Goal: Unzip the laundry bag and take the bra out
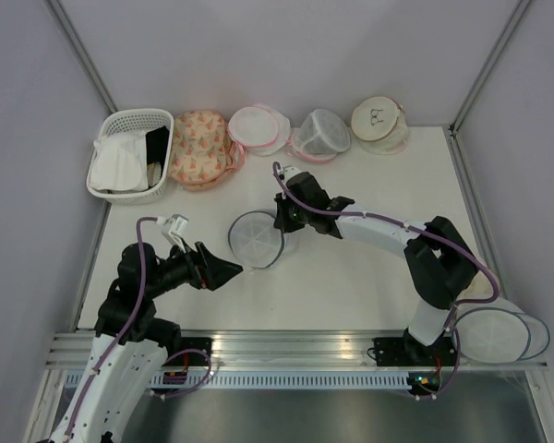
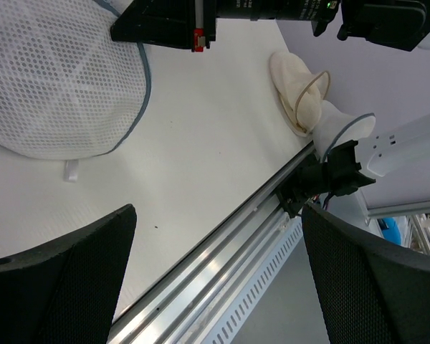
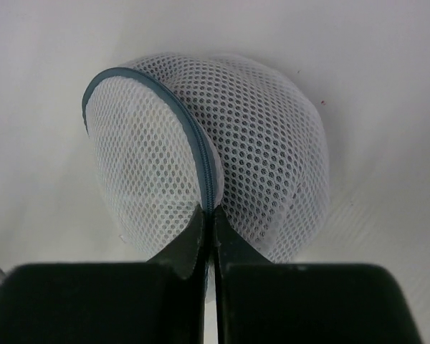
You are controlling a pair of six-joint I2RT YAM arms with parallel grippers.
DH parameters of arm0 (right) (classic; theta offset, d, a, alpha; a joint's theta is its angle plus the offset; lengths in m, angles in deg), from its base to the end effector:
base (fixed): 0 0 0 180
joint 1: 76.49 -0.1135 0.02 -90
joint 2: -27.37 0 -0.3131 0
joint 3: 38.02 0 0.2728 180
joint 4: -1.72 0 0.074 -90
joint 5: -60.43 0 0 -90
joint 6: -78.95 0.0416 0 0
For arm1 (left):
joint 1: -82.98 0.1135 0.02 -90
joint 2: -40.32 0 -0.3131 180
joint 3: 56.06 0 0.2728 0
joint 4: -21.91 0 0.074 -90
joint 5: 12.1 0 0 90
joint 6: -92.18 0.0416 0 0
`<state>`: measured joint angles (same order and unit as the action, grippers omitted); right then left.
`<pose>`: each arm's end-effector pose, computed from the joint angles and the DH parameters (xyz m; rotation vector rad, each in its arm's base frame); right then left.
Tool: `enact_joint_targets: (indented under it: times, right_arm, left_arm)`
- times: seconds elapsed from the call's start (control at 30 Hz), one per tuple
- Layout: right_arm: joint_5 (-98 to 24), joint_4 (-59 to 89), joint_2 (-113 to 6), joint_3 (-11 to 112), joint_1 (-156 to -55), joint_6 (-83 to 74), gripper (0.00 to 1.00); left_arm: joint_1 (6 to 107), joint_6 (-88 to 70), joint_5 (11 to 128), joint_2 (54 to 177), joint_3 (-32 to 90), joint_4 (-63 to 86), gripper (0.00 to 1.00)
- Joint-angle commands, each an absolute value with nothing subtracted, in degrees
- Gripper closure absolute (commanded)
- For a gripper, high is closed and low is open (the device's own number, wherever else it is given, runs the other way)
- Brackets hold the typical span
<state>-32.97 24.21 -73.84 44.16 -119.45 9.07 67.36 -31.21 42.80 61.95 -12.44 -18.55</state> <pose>0.3095 0.2916 0.2551 -0.5019 2.3240 0.6201 0.0748 -0.0458 0.2968 0.1378 1.9973 -1.1450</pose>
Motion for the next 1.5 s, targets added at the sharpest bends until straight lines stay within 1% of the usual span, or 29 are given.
enact_joint_targets:
  times: [0.0, 0.13, 0.17, 0.2, 0.27, 0.3, 0.33, 0.43, 0.6, 0.7, 0.83, 1.0, 1.17, 1.33, 1.47]
  right_arm:
    - [-41.1, 19.6, -71.9, 39.3, -116.1, 17.1, 0.99]
    - [-47.3, 11.6, -67.7, 32.2, -112.2, 29.2, 1.0]
    - [-48.7, 9.2, -66.9, 28.3, -111.5, 32.2, 1.0]
    - [-52.4, 2.6, -66.2, 26.2, -109.9, 39.1, 1.0]
    - [-55.4, -5.4, -64.3, 19.8, -108.7, 46.4, 0.99]
    - [-57.6, -12.9, -63.9, 18.0, -107.8, 49.6, 1.0]
    - [-58.7, -16.2, -63.7, 16.7, -107.5, 55.2, 1.0]
    - [-60.2, -24.6, -63.2, 13.3, -107.3, 62.2, 1.0]
    - [-60.2, -29.6, -62.6, 10.1, -107.3, 67.1, 1.0]
    - [-59.1, -30.1, -62.6, 8.1, -107.1, 68.9, 1.0]
    - [-58.3, -31.5, -63.0, 5.5, -106.7, 70.2, 1.0]
    - [-58.7, -33.8, -62.9, 3.4, -106.6, 71.1, 1.0]
    - [-58.8, -36.4, -62.8, 1.6, -106.6, 71.6, 0.99]
    - [-59.3, -39.8, -63.4, 0.4, -106.7, 73.3, 1.0]
    - [-59.8, -45.3, -65.3, -0.1, -106.7, 75.6, 1.0]
  left_arm:
    - [67.1, -31.6, 41.1, 61.8, -12.3, -18.3, 0.01]
    - [67.1, -30.7, 40.6, 63.2, -12.4, -18.1, 0.0]
    - [67.1, -30.4, 40.4, 63.9, -12.3, -17.9, 0.0]
    - [67.1, -30.3, 40.2, 65.1, -12.3, -17.6, 0.0]
    - [67.1, -30.3, 39.5, 66.5, -12.3, -16.7, 0.0]
    - [67.0, -30.3, 39.5, 66.9, -12.2, -16.6, 0.0]
    - [67.0, -30.3, 39.7, 68.1, -12.0, -16.1, 0.0]
    - [66.4, -31.9, 40.8, 69.3, -12.3, -14.4, 0.0]
    - [63.5, -37.4, 44.8, 71.2, -16.9, -8.0, 0.0]
    - [60.2, -42.4, 49.6, 72.8, -23.0, -0.9, 0.0]
    - [55.7, -49.5, 60.2, 74.2, -29.6, 5.7, 0.0]
    - [54.0, -54.8, 69.5, 74.0, -31.3, 8.8, 0.0]
    - [53.4, -61.7, 73.8, 74.6, -32.5, 14.6, 0.0]
    - [52.0, -68.2, 74.4, 79.9, -33.9, 17.5, 0.0]
    - [50.7, -72.4, 75.1, 82.7, -35.4, 20.4, 0.0]
